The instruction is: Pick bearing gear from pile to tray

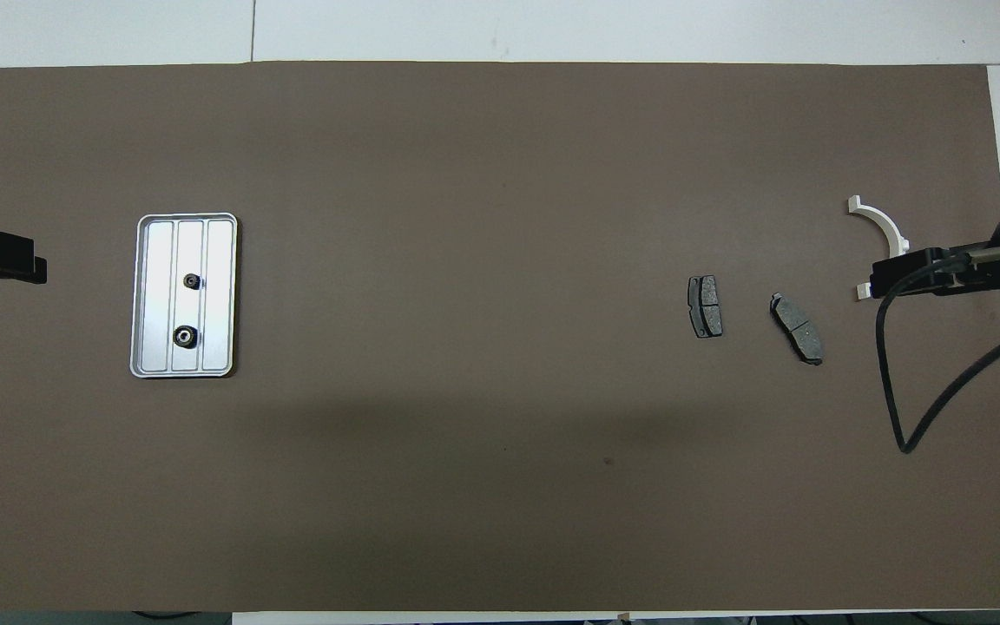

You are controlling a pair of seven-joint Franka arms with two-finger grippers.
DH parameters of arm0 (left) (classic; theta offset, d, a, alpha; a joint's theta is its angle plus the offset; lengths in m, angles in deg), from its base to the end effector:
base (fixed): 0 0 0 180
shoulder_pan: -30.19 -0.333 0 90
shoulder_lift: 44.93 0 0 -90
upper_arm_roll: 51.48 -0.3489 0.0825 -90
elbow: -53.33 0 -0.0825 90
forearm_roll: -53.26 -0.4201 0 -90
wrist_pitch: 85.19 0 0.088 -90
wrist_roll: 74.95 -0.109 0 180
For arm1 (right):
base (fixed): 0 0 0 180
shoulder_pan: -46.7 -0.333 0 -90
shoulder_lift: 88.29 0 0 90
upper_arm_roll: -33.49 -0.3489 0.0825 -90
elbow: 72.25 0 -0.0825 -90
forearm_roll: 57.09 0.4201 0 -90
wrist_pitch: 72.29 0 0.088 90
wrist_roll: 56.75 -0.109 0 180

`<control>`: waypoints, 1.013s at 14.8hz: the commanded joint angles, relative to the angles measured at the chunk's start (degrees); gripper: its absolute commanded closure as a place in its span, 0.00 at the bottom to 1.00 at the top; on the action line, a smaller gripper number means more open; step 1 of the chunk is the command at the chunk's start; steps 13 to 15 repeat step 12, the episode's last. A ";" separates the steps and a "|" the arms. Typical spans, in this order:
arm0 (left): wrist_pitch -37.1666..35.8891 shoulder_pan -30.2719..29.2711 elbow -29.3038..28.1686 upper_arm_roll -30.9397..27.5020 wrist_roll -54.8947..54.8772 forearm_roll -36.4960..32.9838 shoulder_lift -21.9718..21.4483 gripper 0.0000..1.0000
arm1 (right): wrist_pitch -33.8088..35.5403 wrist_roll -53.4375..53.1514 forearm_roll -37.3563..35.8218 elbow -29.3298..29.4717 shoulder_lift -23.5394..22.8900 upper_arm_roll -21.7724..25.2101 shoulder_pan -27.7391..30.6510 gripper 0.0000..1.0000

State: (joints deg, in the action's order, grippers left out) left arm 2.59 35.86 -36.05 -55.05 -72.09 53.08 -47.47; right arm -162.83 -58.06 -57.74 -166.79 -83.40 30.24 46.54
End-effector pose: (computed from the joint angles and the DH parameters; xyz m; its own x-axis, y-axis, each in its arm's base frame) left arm 0.5713 -0.0197 0.6832 0.9998 0.0134 0.0163 0.0134 -0.9999 0.0004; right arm 0.5608 0.0337 0.6650 0.9992 0.0366 0.0158 0.0364 -0.9992 0.0158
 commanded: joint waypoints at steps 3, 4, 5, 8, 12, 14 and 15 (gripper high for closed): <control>-1.65 0.21 -2.11 -0.21 0.04 -0.52 -2.03 0.00 | 0.10 0.43 0.21 -0.29 0.82 0.00 0.24 0.00; -1.65 0.21 -2.37 -0.04 -0.05 -0.44 -2.12 0.00 | 0.10 0.43 0.30 -0.29 0.82 -0.09 0.24 0.00; -1.56 0.21 -2.72 -0.21 -0.05 -0.35 -2.47 0.00 | 0.10 0.43 0.39 -0.38 0.82 -0.09 0.24 0.00; -0.95 0.21 -4.48 -0.21 -0.14 -0.35 -3.17 0.00 | 0.10 0.43 0.39 -0.29 0.82 -0.09 0.33 0.00; -1.21 0.21 -4.57 -0.03 -0.05 -0.26 -3.26 0.00 | 0.10 0.43 0.39 -0.38 0.82 0.00 0.33 0.00; -1.21 0.21 -4.57 -0.03 -0.05 -0.26 -3.26 0.00 | 0.10 0.43 0.39 -0.38 0.82 0.00 0.33 0.00; -1.21 0.21 -4.57 -0.03 -0.05 -0.26 -3.26 0.00 | 0.10 0.43 0.39 -0.38 0.82 0.00 0.33 0.00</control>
